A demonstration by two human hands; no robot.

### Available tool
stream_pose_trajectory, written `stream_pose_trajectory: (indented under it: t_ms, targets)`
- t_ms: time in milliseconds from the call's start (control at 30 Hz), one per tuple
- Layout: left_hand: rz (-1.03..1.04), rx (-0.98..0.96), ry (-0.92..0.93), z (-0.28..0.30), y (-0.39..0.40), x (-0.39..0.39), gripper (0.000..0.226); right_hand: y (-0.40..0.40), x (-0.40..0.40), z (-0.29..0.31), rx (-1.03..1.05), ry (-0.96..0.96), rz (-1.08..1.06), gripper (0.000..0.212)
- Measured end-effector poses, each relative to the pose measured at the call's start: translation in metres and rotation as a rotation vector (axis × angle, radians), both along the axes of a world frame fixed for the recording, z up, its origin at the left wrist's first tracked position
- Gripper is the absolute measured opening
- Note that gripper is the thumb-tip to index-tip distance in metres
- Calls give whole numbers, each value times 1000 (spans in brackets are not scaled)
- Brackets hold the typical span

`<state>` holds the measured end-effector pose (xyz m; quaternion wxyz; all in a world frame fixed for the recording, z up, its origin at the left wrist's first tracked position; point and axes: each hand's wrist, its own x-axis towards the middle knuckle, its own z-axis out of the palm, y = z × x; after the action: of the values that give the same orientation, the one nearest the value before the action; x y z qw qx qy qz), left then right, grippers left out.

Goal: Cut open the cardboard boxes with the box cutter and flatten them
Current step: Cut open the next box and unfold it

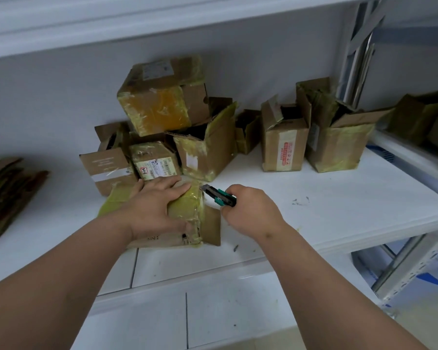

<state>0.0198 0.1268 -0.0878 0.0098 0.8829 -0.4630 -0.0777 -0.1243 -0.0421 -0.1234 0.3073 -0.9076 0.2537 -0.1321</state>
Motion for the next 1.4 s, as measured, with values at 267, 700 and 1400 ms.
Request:
stream_pose_trajectory:
  t_ms: [267,700,1400]
  targets:
    - [5,0,-108,-12,-6,-3,120,-4,-5,3,-86,56,20,10]
    - [49,-32,14,-34,-2,8,122,7,-6,-26,-257,43,100,23]
    - [37,-54,69,-36,-1,8,125,6,-21,-4,-201,165,204,16]
